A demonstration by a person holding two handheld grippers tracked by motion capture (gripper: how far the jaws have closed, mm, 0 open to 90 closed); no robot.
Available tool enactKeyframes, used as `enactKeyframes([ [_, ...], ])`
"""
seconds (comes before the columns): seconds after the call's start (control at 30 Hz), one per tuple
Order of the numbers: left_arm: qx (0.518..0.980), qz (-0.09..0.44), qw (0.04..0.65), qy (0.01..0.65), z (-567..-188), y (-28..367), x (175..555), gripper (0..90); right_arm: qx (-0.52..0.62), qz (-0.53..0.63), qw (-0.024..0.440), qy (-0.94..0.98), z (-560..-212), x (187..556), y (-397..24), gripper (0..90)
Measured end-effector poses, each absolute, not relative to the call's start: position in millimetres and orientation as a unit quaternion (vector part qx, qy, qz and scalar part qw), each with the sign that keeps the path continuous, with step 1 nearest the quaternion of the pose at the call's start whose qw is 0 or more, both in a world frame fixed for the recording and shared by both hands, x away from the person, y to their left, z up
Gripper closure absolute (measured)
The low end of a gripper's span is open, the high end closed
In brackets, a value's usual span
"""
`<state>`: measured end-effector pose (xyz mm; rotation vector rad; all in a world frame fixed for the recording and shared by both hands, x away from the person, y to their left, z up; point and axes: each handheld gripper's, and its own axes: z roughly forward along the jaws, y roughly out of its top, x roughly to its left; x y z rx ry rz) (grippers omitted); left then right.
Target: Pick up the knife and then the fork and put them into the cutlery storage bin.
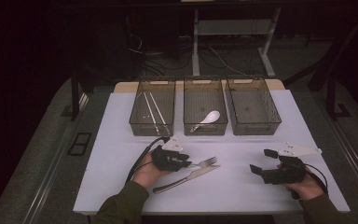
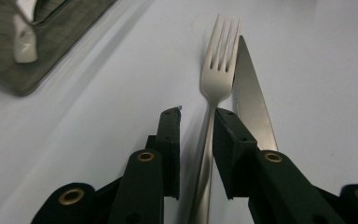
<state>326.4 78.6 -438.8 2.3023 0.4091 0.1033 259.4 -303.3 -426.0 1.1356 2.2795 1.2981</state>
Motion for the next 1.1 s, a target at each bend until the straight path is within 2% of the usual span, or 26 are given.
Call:
enactKeyframes([
  [0.23,0.917,0.033,0.371,0.146,-446.8,68.7,325.2,72.8,0.393,0.450,0.140,0.789,-426.0,259.3,-303.7,13.7],
  [0.47,0.907,0.019,0.386,0.166,-449.9,73.0,329.3,84.2,0.392,0.449,0.141,0.791,-426.1,259.4,-303.0,13.7],
  [0.97,0.894,0.026,0.404,0.194,-431.9,78.4,329.7,84.5,0.392,0.464,0.127,0.784,-422.7,258.8,-301.7,13.6],
  [1.1,0.888,0.029,0.412,0.201,-423.9,77.7,328.4,84.5,0.392,0.474,0.115,0.780,-416.0,259.9,-301.5,10.9],
])
